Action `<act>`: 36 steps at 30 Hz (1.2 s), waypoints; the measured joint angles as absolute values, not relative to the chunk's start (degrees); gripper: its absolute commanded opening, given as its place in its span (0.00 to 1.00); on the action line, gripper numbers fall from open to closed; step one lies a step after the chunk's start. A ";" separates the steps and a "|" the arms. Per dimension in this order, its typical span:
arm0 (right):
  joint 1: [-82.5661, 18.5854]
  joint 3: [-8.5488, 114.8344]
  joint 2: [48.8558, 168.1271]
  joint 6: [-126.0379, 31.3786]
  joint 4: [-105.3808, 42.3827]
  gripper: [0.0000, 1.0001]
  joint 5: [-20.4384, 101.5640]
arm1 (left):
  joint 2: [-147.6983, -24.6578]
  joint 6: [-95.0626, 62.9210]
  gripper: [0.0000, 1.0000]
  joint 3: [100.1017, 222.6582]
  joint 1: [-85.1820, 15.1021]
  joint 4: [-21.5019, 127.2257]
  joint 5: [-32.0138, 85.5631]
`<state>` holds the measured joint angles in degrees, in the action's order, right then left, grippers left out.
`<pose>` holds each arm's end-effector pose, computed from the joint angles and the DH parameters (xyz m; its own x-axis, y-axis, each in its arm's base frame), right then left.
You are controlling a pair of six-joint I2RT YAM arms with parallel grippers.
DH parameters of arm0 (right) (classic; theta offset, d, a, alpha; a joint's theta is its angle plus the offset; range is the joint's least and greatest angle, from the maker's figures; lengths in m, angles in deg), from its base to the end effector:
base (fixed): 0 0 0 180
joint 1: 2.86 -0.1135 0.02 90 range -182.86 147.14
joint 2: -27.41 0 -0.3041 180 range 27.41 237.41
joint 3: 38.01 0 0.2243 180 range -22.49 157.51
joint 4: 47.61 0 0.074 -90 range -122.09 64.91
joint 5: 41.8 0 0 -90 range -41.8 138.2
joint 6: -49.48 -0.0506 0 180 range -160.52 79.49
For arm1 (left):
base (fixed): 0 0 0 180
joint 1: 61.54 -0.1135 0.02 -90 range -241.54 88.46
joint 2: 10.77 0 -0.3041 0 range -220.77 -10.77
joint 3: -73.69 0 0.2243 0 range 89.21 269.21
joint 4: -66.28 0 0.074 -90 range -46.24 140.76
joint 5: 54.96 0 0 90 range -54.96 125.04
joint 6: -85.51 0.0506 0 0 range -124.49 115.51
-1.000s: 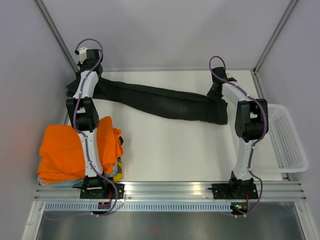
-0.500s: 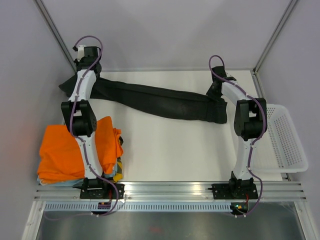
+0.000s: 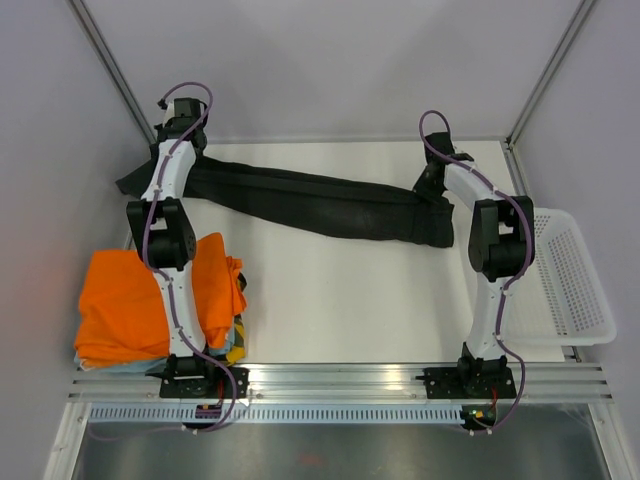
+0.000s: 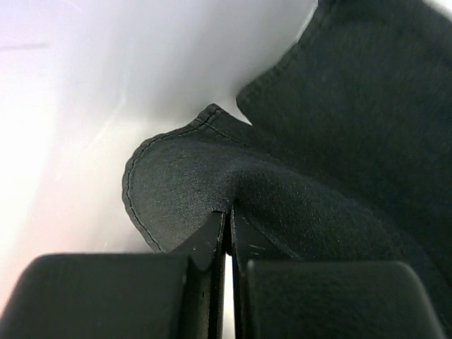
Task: Fold and stack the trousers
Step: Fold the trousers
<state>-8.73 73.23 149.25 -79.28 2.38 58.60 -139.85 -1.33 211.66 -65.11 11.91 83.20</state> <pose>0.4602 0.0381 0.2228 -0.6835 0.5487 -0.4814 0.5328 0.8258 0.1848 0.5055 0.0693 0.3074 -0.7416 -0.0094 -0.6708 -0.5228 0.6347 0.5690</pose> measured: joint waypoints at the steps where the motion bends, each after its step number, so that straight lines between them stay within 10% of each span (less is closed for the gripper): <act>1: -8.60 73.32 149.30 -79.30 2.47 0.00 58.60 | -140.57 -1.33 0.02 211.93 -65.11 11.34 83.20; 13: -7.46 78.96 155.11 -76.13 1.03 0.02 57.09 | -151.39 -1.51 0.22 221.61 -65.16 13.42 81.16; 17: -6.79 81.65 157.69 -74.36 0.37 0.16 56.28 | -153.33 -1.90 0.57 222.02 -65.83 18.27 80.99; 22: -5.72 84.71 159.28 -71.85 -1.86 0.30 54.88 | -154.23 -4.06 0.77 222.07 -66.86 22.29 78.30; 25: -5.19 85.80 159.61 -70.91 -3.47 0.55 52.83 | -154.23 -6.16 0.93 222.92 -67.32 23.97 76.20; 29: -4.99 88.73 160.46 -69.68 -4.48 0.76 48.76 | -153.64 -11.52 1.00 224.06 -67.41 23.40 73.25; 36: -4.97 89.41 160.33 -68.33 -5.57 0.79 44.35 | -144.83 -26.84 1.00 214.77 -67.45 15.01 67.26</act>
<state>-4.97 89.41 160.33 -68.33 -5.57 44.35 -144.83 -26.84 214.77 -67.45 15.01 67.26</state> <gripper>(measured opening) 0.774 0.993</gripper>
